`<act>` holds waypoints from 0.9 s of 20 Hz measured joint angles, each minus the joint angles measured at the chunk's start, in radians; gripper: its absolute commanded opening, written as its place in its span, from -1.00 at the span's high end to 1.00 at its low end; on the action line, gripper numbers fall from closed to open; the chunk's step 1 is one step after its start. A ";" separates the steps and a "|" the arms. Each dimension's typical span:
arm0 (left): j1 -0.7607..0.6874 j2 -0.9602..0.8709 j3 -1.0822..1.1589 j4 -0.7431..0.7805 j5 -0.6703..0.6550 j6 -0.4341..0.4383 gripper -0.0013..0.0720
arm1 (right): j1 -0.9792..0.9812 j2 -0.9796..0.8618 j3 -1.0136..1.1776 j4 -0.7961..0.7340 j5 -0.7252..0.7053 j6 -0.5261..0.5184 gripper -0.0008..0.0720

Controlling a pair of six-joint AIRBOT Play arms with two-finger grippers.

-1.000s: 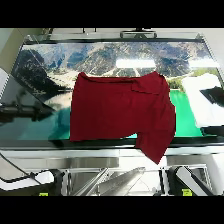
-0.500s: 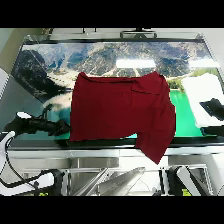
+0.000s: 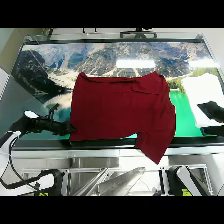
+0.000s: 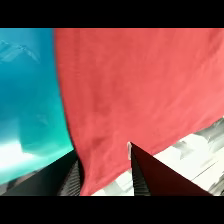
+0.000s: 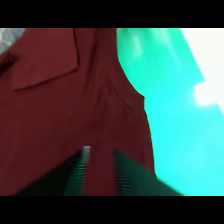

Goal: Fold the shirts.

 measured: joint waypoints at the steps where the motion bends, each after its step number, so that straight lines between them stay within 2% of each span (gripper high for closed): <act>1: -0.019 -0.002 -0.002 0.006 0.010 0.003 0.88 | 0.000 -0.006 -0.007 -0.020 0.007 0.004 -0.04; 5: -0.084 -0.002 0.008 -0.016 0.056 0.020 0.88 | 0.000 -0.033 -0.076 -0.085 0.021 0.023 -0.05; 10: -0.086 -0.001 0.060 -0.026 0.058 0.029 0.88 | 0.000 -0.106 -0.188 -0.149 0.019 0.037 -0.04; 18: -0.068 -0.001 0.083 -0.035 0.047 0.030 0.88 | 0.004 -0.299 -0.232 -0.144 0.019 0.046 -0.04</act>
